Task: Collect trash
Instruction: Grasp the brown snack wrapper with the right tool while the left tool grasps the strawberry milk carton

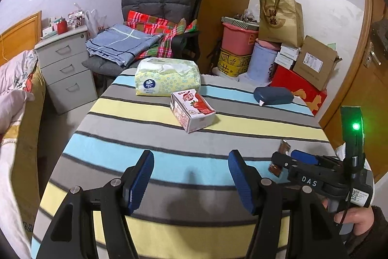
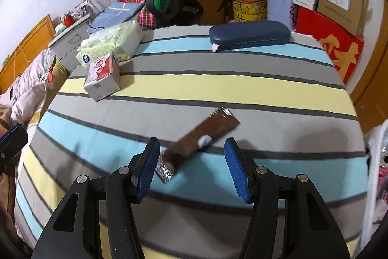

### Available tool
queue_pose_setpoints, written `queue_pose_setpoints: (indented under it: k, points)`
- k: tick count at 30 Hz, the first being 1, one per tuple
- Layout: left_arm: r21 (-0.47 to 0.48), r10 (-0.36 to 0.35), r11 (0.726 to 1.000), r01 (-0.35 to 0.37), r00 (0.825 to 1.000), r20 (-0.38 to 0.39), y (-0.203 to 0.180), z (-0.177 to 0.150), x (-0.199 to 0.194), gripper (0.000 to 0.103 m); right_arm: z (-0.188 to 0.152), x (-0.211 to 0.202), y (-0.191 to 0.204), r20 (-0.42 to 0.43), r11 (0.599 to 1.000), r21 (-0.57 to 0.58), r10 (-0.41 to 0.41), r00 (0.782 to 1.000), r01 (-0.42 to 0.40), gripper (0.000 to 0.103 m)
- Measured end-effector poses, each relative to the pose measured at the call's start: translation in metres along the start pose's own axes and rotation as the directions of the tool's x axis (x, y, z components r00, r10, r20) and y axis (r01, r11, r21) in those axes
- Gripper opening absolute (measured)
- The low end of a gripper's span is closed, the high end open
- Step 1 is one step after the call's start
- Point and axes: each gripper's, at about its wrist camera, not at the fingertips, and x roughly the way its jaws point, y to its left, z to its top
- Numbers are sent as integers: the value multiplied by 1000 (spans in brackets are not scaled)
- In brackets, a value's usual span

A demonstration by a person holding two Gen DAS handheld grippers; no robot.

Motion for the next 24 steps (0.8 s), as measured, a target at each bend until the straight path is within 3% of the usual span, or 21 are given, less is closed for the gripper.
queue_pose_setpoints:
  k: [6, 13, 24]
  points:
    - [9, -5, 1000, 5, 1000, -13, -1, 16, 25, 64, -1, 5, 13, 13, 996, -78, -48, 999, 49, 57]
    - [3, -18, 1000, 19, 999, -45, -8, 38, 61, 67, -4, -2, 13, 13, 992, -125, -34, 999, 35, 21]
    - [-12, 28, 999, -29, 995, -100, -14, 58, 118, 67, 1, 4, 7, 3, 993, -114, 26, 1000, -26, 19]
